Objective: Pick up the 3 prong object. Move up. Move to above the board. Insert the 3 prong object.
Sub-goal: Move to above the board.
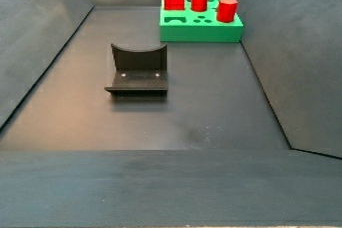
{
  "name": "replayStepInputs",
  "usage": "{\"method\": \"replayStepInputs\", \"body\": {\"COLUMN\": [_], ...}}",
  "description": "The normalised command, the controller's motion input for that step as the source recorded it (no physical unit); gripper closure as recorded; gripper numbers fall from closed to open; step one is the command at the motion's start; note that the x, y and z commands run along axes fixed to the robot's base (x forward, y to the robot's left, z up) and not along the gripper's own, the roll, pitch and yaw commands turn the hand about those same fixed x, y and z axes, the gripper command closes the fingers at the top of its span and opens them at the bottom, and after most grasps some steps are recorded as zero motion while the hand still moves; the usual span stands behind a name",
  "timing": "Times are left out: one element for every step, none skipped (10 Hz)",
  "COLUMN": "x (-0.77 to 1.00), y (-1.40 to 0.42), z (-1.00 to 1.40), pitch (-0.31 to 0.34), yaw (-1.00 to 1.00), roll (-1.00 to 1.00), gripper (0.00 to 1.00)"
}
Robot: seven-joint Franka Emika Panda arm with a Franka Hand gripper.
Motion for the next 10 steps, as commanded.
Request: {"method": "replayStepInputs", "body": {"x": [0.14, 0.14, 0.15, 0.17, 0.18, 0.21, 0.22, 0.17, 0.14, 0.1], "y": [-1.0, -1.0, -1.0, -1.0, -1.0, -1.0, -0.93, -0.64, -0.38, -0.23], "z": [0.24, 0.24, 0.25, 0.25, 0.25, 0.25, 0.24, 0.18, 0.11, 0.07], "pitch": [0.057, 0.07, 0.075, 0.103, 0.117, 0.128, 0.128, 0.129, 0.118, 0.098], "yaw": [-0.01, 0.0, 0.0, 0.0, 0.0, 0.01, 0.01, 0.01, 0.01, 0.01], "roll": [-0.02, 0.0, -0.01, 0.01, 0.0, 0.0, 0.02, 0.02, 0.02, 0.02], "gripper": [1.0, 1.0, 1.0, 1.0, 1.0, 1.0, 1.0, 1.0, 1.0, 1.0]}}
